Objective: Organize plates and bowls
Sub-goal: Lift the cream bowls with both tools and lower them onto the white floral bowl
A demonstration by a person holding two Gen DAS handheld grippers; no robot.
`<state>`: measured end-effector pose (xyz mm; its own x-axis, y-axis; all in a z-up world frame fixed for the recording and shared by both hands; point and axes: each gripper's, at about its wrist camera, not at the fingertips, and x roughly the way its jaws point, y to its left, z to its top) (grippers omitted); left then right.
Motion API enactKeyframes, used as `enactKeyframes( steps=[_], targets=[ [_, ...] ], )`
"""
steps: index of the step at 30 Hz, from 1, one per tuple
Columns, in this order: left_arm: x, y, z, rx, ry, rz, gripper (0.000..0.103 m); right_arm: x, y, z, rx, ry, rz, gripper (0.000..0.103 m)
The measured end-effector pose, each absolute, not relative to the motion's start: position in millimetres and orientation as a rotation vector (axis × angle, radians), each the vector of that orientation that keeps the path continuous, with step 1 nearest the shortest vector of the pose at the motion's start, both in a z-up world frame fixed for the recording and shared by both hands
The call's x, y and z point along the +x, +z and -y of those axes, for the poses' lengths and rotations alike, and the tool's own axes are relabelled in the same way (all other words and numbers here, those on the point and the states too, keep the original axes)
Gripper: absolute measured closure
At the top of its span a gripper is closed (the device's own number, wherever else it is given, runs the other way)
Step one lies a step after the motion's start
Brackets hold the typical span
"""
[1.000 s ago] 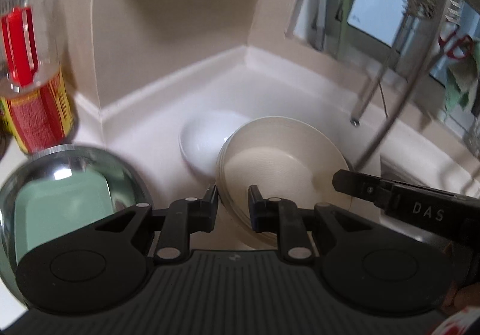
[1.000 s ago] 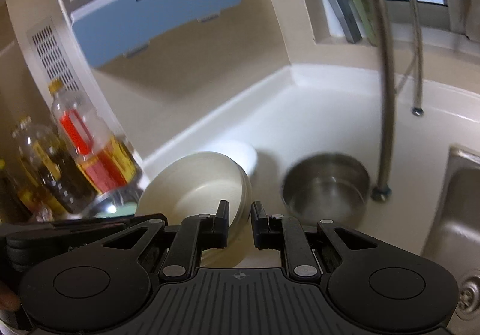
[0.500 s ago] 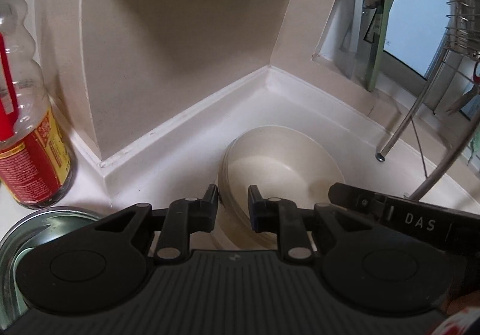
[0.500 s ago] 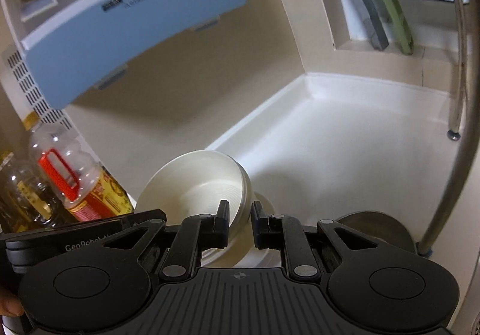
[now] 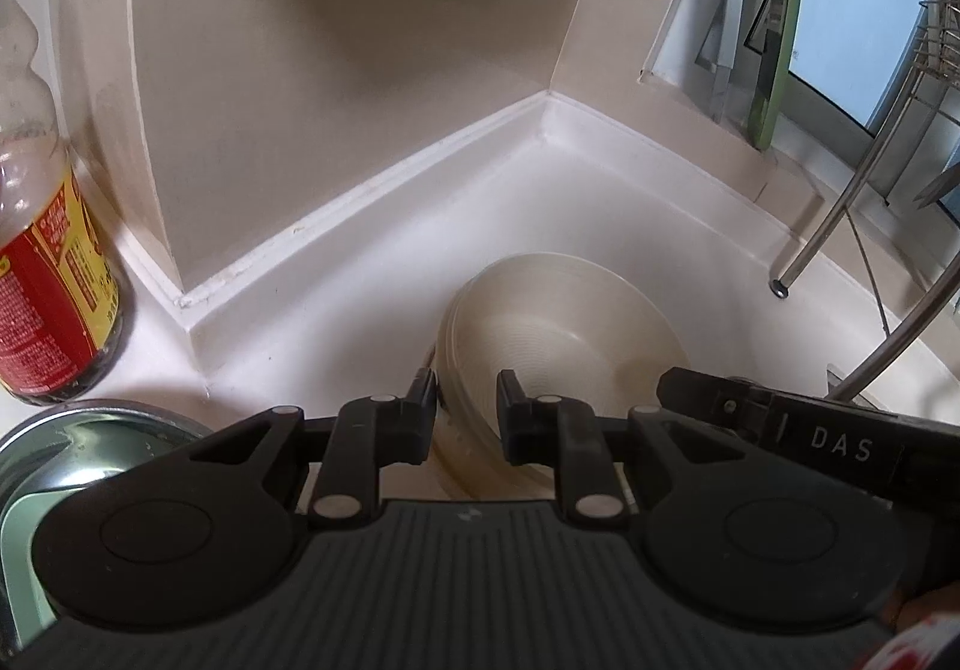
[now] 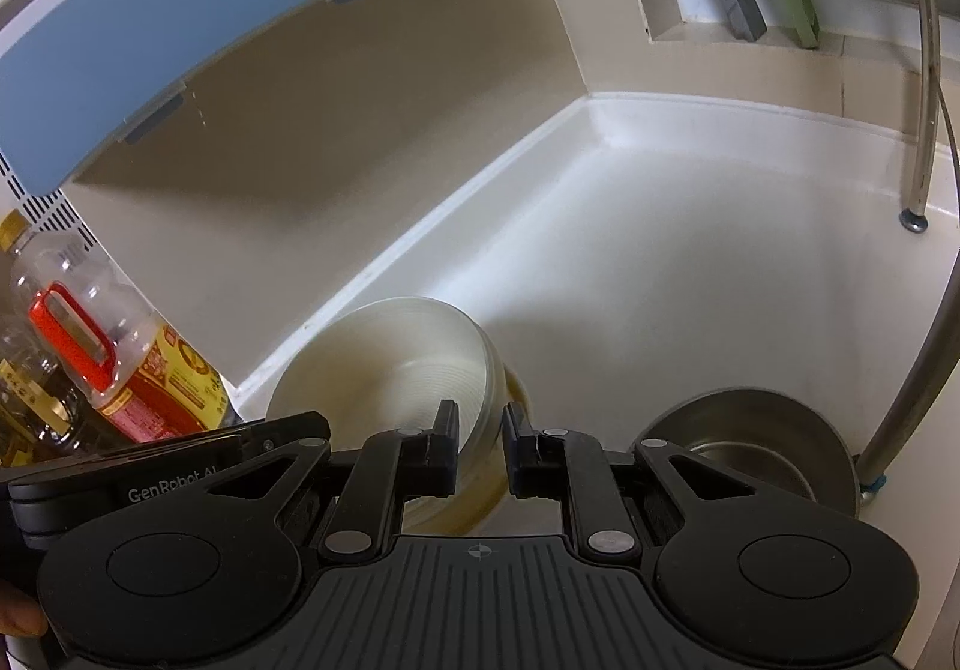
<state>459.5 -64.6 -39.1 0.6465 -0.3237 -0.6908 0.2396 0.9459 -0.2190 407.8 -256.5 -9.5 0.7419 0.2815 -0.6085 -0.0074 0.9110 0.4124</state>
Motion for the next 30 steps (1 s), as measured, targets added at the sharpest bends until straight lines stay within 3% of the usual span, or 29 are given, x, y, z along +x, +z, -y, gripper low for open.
enactKeyframes(
  steps=[20, 22, 24, 30],
  targets=[
    [454.6, -35.4, 65.8, -0.096, -0.295, -0.783, 0.083, 408.5, -9.0, 262.4, 0.432, 0.164, -0.726, 0.085],
    [448.3, -29.5, 64.1, -0.092, -0.293, -0.765, 0.081, 403.2, -4.5, 262.5, 0.414, 0.164, -0.707, 0.077],
    [438.9, -22.7, 62.5, -0.089, -0.293, -0.747, 0.076, 396.6, 0.3, 262.5, 0.407, 0.171, -0.688, 0.063],
    [398.7, -9.0, 58.3, -0.065, -0.297, -0.733, 0.072, 368.1, 10.1, 265.1, 0.406, 0.197, -0.664, 0.054]
  ],
)
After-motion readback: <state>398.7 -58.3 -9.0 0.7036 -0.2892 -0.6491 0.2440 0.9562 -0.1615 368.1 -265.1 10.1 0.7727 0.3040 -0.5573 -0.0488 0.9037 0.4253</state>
